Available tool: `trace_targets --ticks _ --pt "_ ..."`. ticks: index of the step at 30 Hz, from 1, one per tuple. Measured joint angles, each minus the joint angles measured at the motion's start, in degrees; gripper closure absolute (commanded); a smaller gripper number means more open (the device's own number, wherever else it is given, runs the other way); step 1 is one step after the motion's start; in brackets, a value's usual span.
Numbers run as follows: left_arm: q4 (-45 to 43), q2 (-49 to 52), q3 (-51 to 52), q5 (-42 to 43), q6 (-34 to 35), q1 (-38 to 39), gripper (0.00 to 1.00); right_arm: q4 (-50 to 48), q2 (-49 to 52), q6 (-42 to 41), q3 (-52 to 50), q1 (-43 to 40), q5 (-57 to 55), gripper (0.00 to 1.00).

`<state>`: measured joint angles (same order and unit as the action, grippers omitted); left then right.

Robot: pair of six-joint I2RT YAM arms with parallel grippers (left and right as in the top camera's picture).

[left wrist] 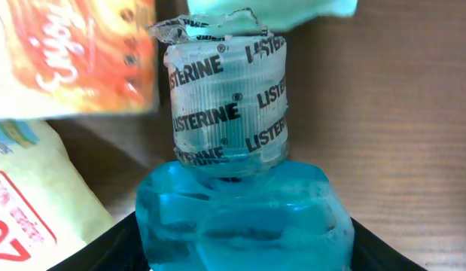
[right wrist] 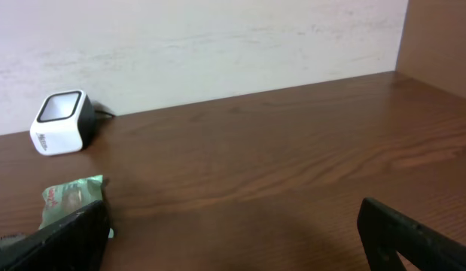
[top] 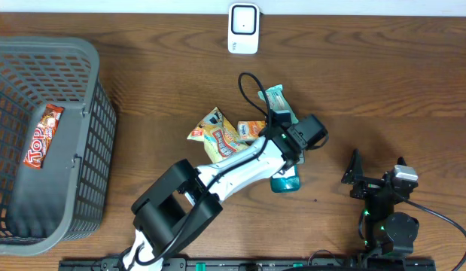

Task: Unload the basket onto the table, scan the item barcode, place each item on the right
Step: 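Carry the Listerine bottle right and set it upright near the box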

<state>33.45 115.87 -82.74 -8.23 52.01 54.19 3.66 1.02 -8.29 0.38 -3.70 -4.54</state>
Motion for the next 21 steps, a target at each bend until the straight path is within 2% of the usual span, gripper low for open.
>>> trace_targets --ticks 1,4,6,7,12,21 --pt "0.24 0.0 0.0 0.13 0.0 0.37 0.36 0.0 0.0 0.0 0.0 0.0 0.0 0.01" --pt "0.57 0.0 0.0 0.42 -0.39 1.16 0.19 -0.02 0.0 0.0 0.0 0.0 0.0 0.01" --pt "0.57 -0.11 0.0 0.57 -1.22 1.27 0.03 0.0 0.0 0.0 0.0 0.0 0.0 0.01" --pt "0.52 -0.28 0.0 0.61 -1.36 1.14 0.01 -0.02 0.0 0.0 0.0 0.0 0.0 0.01" --pt "0.7 -3.65 0.0 0.61 -3.82 -0.63 0.02 0.0 0.0 0.0 0.0 0.0 0.0 0.01" --pt "0.63 -22.53 -0.55 0.59 -5.07 -8.61 0.02 -0.02 0.0 0.0 0.0 0.0 0.0 0.01"
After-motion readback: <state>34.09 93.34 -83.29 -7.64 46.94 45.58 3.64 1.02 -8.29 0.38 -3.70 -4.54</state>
